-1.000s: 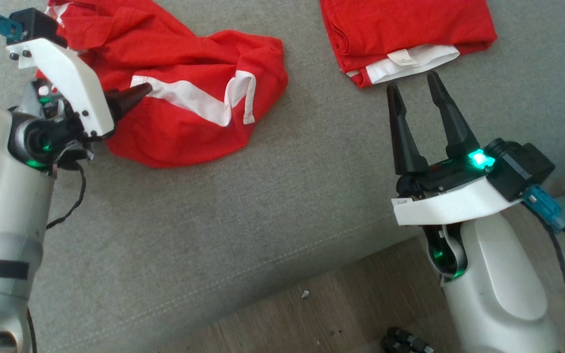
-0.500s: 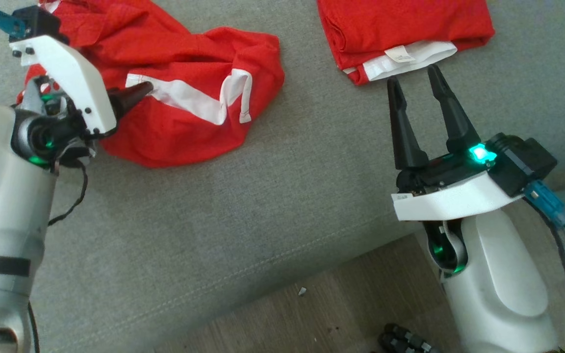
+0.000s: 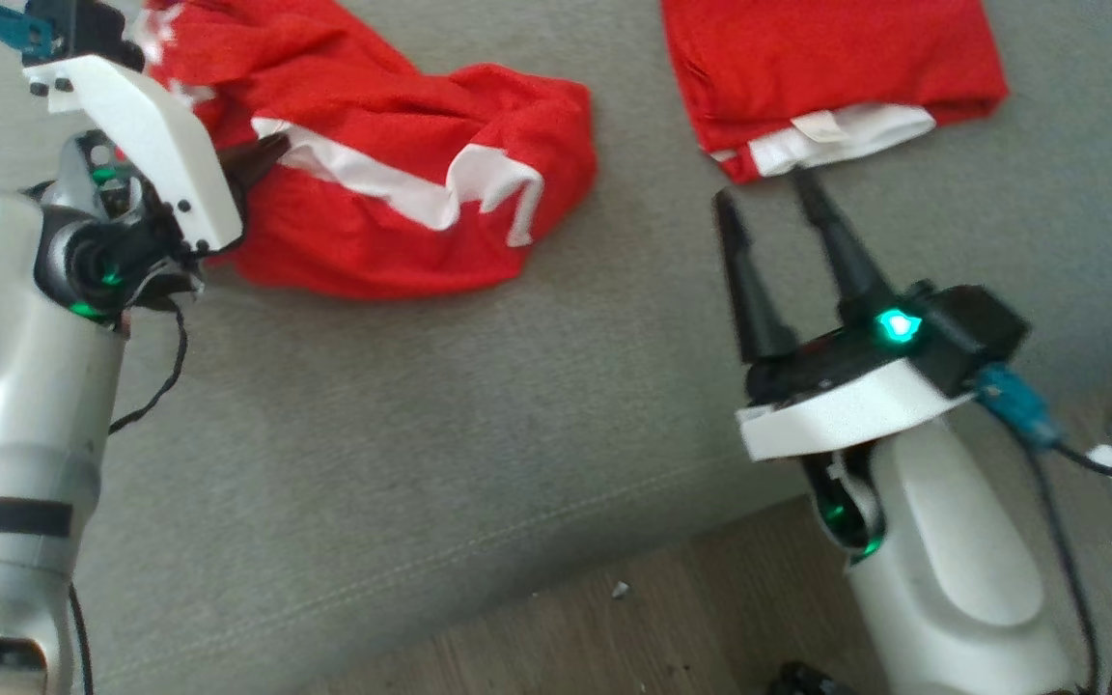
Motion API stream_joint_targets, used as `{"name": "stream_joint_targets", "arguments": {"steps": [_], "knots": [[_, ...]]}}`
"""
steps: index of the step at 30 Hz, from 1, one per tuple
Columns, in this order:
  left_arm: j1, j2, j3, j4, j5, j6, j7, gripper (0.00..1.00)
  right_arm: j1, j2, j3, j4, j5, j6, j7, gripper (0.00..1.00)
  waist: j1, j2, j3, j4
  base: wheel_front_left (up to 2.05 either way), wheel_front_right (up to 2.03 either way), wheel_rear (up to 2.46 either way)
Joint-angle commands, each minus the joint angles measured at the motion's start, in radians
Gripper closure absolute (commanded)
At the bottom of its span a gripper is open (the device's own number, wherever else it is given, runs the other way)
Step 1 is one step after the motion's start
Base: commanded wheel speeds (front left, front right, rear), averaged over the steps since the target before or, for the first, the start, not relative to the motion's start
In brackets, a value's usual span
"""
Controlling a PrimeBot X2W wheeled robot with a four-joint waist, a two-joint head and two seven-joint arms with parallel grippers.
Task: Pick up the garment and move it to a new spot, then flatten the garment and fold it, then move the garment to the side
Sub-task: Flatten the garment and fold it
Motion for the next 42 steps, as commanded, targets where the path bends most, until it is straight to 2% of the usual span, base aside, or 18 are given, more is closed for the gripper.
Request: {"name": "stream_joint_targets", "arguments": {"steps": [1,7,14,19,27,31,37,42], "knots": [[-0.035,0.033,0.035,-0.045,-0.008,-0.009,-0.013,1.00,-0.029,0.008,0.035,-0.014,-0.012,0.006,0.004,0.00,0.0000,0.0000,-0.020,0.028,0.00,0.00,0.00],[0.019,0.019,0.046,-0.102,-0.042,-0.022,-0.048,1.00,-0.058,0.008,0.085,0.087,-0.058,0.006,0.065,0.00,0.0000,0.0000,-0.058,0.103,0.00,0.00,0.00],[0.121,0.011,0.050,-0.217,-0.068,-0.028,-0.089,1.00,-0.059,0.008,0.078,0.186,-0.111,0.006,0.137,0.00,0.0000,0.0000,-0.092,0.177,0.00,0.00,0.00],[0.193,0.007,0.053,-0.300,-0.079,-0.019,-0.110,1.00,-0.051,0.004,0.081,0.220,-0.162,0.006,0.160,0.00,0.0000,0.0000,-0.100,0.210,0.00,0.00,0.00],[0.246,-0.001,0.055,-0.366,-0.087,-0.005,-0.128,1.00,-0.077,-0.033,0.159,0.306,-0.234,0.006,0.227,0.00,0.0000,0.0000,-0.096,0.238,0.00,0.00,0.00],[0.259,-0.001,0.051,-0.376,-0.080,-0.006,-0.144,1.00,-0.079,-0.025,0.101,0.346,-0.173,0.006,0.257,0.00,0.0000,0.0000,-0.094,0.250,0.00,0.00,0.00],[0.270,0.001,0.053,-0.377,-0.081,-0.010,-0.164,1.00,-0.062,0.003,-0.041,0.359,0.016,0.006,0.261,0.00,0.0000,0.0000,-0.094,0.252,0.00,0.00,0.00],[0.276,0.002,0.057,-0.380,-0.080,-0.006,-0.177,1.00,-0.067,0.007,-0.037,0.368,0.154,0.006,0.290,0.00,0.0000,0.0000,-0.092,0.252,0.00,0.00,0.00]]}}
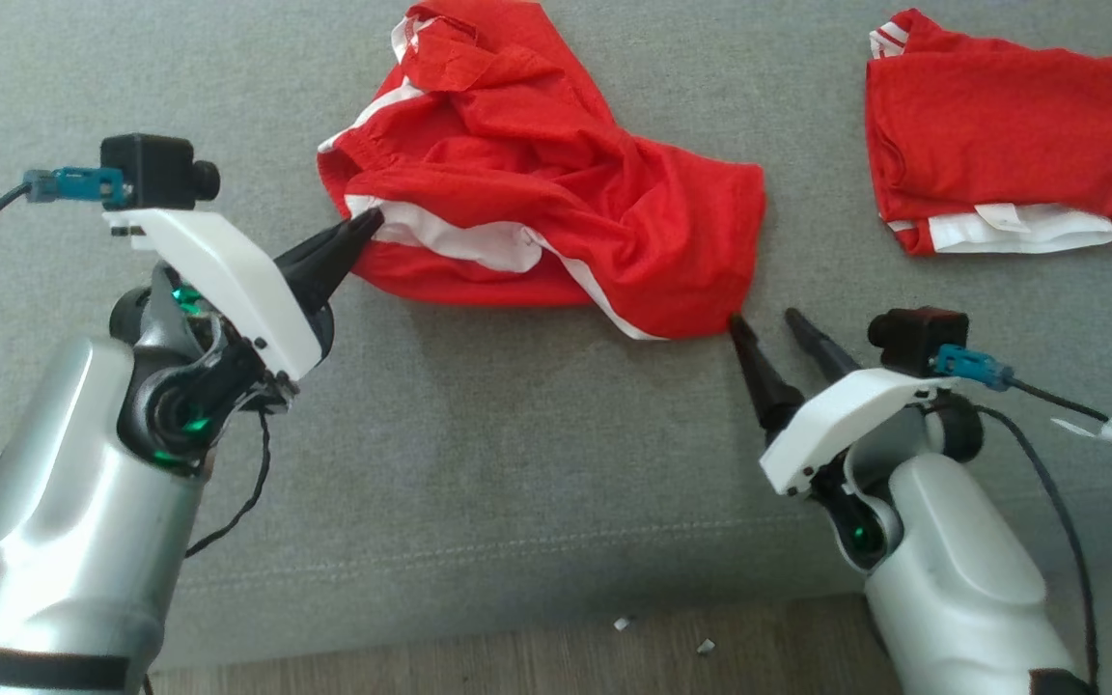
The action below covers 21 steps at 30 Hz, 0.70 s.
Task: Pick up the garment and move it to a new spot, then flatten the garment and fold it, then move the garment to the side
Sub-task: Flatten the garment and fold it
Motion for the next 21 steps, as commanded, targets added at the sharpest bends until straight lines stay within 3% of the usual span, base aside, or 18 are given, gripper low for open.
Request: {"name": "stream_joint_targets", "arguments": {"steps": [1,21], "knots": [[-0.027,0.035,0.045,-0.040,0.002,0.000,-0.017,1.00,-0.014,0.023,0.036,-0.028,0.037,0.006,0.005,0.00,0.0000,0.0000,0.002,0.001,0.00,0.00,0.00],[-0.070,0.025,0.030,-0.015,0.022,-0.008,-0.058,1.00,-0.113,0.023,0.129,0.124,0.038,0.006,0.088,0.00,0.0000,0.0000,0.020,0.038,0.00,0.00,0.00]]}}
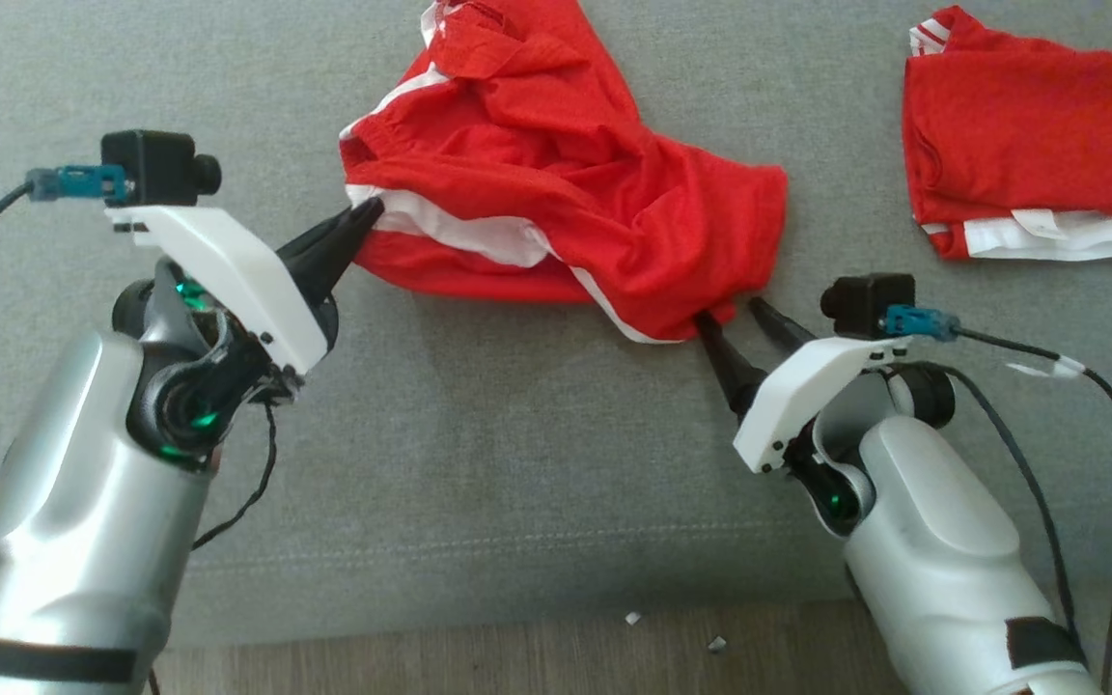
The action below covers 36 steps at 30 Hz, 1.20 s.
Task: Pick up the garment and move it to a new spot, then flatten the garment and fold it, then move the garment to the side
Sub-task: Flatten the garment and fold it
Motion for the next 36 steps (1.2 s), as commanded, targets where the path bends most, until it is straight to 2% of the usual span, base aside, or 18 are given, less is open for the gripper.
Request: {"name": "stream_joint_targets", "arguments": {"steps": [1,2,3,8,12,18,22,25,31,36], "knots": [[-0.058,0.033,0.041,-0.029,0.011,-0.007,-0.015,1.00,0.000,0.020,0.044,-0.005,0.011,0.006,0.025,0.00,0.0000,0.0000,-0.002,0.001,0.00,0.00,0.00],[-0.058,0.034,0.041,-0.026,0.014,-0.008,-0.020,1.00,0.001,0.020,0.054,-0.003,0.019,0.006,0.034,0.60,0.0000,0.0000,-0.004,0.002,0.00,0.00,0.00],[-0.057,0.037,0.041,-0.023,0.018,-0.008,-0.026,1.00,0.001,0.020,0.062,-0.003,0.025,0.006,0.040,1.00,0.0000,0.0000,-0.006,0.002,0.00,0.00,0.00],[-0.048,0.042,0.039,-0.012,0.032,-0.011,-0.057,1.00,0.002,0.019,0.081,-0.006,0.041,0.006,0.057,1.00,0.0000,0.0000,-0.025,0.001,0.00,0.00,0.00],[-0.033,0.047,0.042,-0.010,0.038,-0.015,-0.088,1.00,-0.005,-0.026,0.115,-0.060,0.090,0.006,0.099,1.00,0.0000,0.0000,-0.056,-0.001,0.00,0.00,0.00],[-0.014,0.063,0.043,-0.030,0.049,-0.022,-0.130,1.00,-0.047,-0.179,0.189,-0.251,0.223,0.006,0.233,1.00,0.0000,0.0000,-0.115,-0.011,0.00,0.00,0.00],[-0.002,0.077,0.030,-0.062,0.055,-0.029,-0.150,1.00,-0.098,-0.289,0.200,-0.379,0.308,0.006,0.324,1.00,0.0000,0.0000,-0.154,-0.015,0.00,0.00,0.00],[0.004,0.091,0.020,-0.092,0.057,-0.033,-0.165,1.00,-0.139,-0.347,0.197,-0.454,0.371,0.006,0.384,1.00,0.0000,0.0000,-0.184,-0.014,0.00,0.00,0.00],[0.004,0.117,0.009,-0.155,0.051,-0.038,-0.180,1.00,-0.220,-0.399,0.155,-0.514,0.469,0.006,0.465,1.00,0.0000,0.0000,-0.240,-0.013,0.00,0.00,0.00],[-0.008,0.121,0.026,-0.224,0.038,-0.036,-0.207,1.00,-0.275,-0.406,0.094,-0.500,0.512,0.006,0.494,1.00,0.0000,0.0000,-0.282,-0.016,0.00,0.00,0.00]]}}
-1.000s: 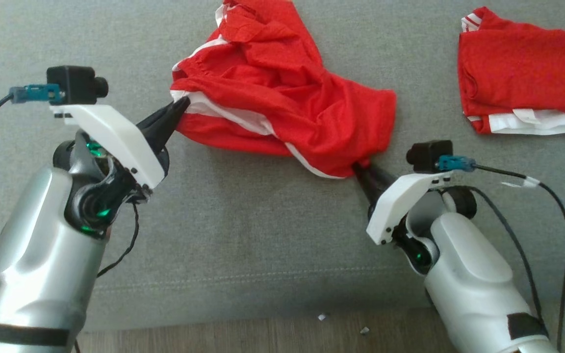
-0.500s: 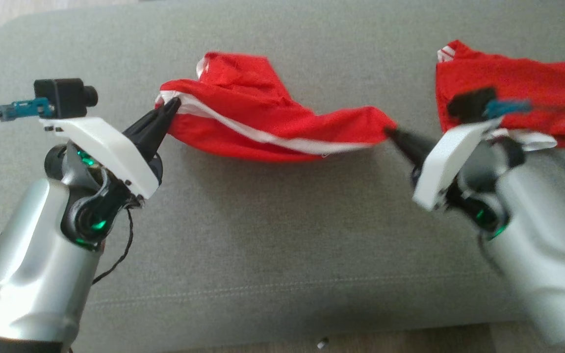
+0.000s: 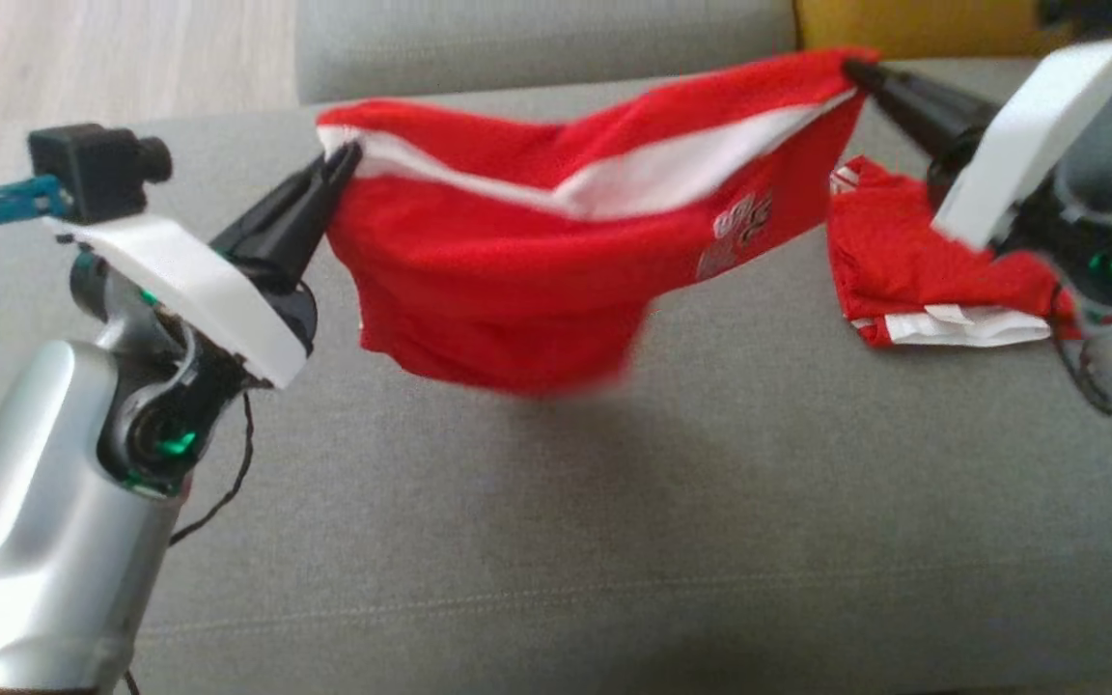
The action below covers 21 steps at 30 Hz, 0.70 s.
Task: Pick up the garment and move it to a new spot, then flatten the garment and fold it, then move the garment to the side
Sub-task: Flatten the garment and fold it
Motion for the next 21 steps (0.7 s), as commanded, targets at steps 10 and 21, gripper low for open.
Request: {"name": "stream_joint_targets", "arguments": {"steps": [10,21], "knots": [[-0.036,0.014,0.100,-0.198,-0.045,0.050,-0.041,1.00,-0.075,0.009,-0.174,-0.067,0.051,0.006,0.113,1.00,0.0000,0.0000,-0.048,-0.012,0.00,0.00,0.00],[-0.015,0.055,0.117,-0.303,-0.062,0.144,0.057,1.00,-0.023,0.043,-0.361,-0.239,-0.012,0.006,0.346,1.00,0.0000,0.0000,0.016,-0.024,0.00,0.00,0.00]]}}
